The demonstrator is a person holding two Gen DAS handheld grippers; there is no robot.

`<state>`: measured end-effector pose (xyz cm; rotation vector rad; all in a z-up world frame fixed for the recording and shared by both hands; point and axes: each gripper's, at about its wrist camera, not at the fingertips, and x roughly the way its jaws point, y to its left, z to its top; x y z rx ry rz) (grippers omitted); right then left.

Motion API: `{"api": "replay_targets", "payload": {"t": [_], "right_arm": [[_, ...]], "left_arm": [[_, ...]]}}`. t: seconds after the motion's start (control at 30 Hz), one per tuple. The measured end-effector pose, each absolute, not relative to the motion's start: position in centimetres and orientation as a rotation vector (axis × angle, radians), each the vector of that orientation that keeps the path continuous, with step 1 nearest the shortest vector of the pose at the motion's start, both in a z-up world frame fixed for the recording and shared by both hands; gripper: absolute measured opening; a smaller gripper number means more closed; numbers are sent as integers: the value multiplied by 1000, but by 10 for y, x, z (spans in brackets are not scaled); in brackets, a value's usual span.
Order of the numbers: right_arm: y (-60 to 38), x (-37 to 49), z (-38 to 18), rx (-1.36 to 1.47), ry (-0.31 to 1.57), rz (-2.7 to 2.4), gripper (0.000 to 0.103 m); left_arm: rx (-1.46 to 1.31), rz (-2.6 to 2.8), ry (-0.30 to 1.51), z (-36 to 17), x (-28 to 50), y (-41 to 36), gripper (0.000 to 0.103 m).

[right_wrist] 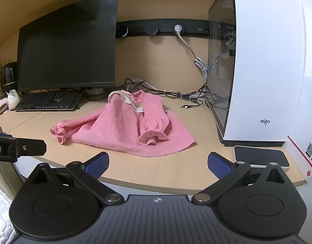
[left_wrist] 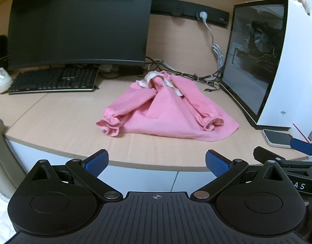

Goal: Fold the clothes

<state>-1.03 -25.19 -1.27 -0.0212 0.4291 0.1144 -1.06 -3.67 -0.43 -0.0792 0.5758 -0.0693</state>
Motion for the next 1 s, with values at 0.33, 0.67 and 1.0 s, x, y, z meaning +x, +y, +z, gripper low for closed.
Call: {"api": "replay_targets", "payload": {"t": [0.33, 0.67, 1.0], "right_arm": [[-254, -10, -13, -15, 438, 124, 103], [-251, -7, -14, -25, 443, 130, 103], [-255, -6, -16, -25, 452, 118, 103]], "left_arm": [[-67, -76, 582, -4, -9, -41, 103], [-72, -71, 587, -5, -8, -39, 103], [-78, -84, 600, -9, -3, -40, 103]]}}
